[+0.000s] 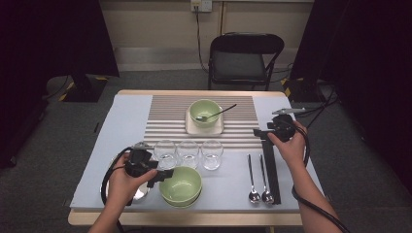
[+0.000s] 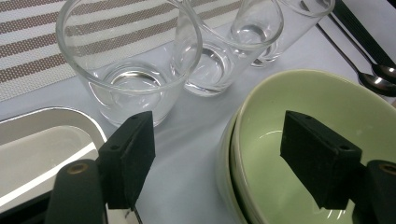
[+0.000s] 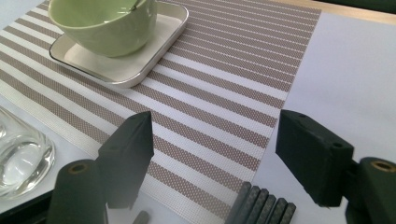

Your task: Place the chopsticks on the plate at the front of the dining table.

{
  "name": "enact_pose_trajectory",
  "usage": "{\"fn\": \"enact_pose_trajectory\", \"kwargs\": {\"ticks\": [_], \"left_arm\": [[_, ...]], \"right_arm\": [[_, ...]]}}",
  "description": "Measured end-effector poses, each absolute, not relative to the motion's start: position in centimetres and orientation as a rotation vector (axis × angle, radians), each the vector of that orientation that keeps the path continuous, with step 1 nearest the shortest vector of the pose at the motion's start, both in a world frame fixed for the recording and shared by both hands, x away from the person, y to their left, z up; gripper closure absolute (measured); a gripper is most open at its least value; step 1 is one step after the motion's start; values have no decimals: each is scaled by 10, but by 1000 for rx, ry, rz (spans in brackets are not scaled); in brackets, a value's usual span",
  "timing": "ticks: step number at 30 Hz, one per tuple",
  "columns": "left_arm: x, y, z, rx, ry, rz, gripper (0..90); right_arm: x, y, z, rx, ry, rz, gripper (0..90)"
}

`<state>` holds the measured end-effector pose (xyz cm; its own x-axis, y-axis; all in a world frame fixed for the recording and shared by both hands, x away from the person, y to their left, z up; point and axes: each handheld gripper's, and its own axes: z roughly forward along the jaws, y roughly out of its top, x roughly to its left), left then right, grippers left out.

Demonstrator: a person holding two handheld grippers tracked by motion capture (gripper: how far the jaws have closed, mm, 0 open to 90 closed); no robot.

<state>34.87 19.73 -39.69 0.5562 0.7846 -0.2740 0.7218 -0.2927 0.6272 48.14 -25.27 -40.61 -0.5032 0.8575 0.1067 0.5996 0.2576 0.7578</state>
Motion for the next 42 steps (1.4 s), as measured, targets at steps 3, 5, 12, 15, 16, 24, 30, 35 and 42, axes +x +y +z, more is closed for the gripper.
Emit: {"fn": "enact_pose_trajectory", "kwargs": {"ticks": [3, 5, 12, 15, 16, 24, 30, 35, 42], "left_arm": [[349, 197, -397, 2063, 1205, 110, 263], [349, 197, -397, 2062, 1207, 110, 263], [349, 197, -397, 2069, 1204, 111, 263], [349, 197, -397, 2070, 1201, 114, 263], [349, 197, -397, 2070, 1201, 114, 263], [349, 198, -399, 2068, 1202, 107, 263], [350, 198, -399, 2061, 1207, 106, 264], [350, 198, -399, 2062, 1207, 105, 265], [349, 198, -399, 2061, 1206, 104, 264]], "right_arm": [[481, -255, -408, 1349, 2208, 1101, 272], [481, -255, -408, 1345, 2208, 1099, 272], [479, -260, -410, 1352, 2201, 1100, 272], [478, -261, -411, 1355, 2202, 1089, 272], [478, -261, -411, 1355, 2202, 1089, 272], [475, -265, -417, 1365, 2206, 1070, 272], [473, -268, -420, 1374, 2195, 1078, 272], [472, -270, -424, 1378, 2197, 1061, 273], [471, -272, -427, 1387, 2194, 1056, 273]]}}
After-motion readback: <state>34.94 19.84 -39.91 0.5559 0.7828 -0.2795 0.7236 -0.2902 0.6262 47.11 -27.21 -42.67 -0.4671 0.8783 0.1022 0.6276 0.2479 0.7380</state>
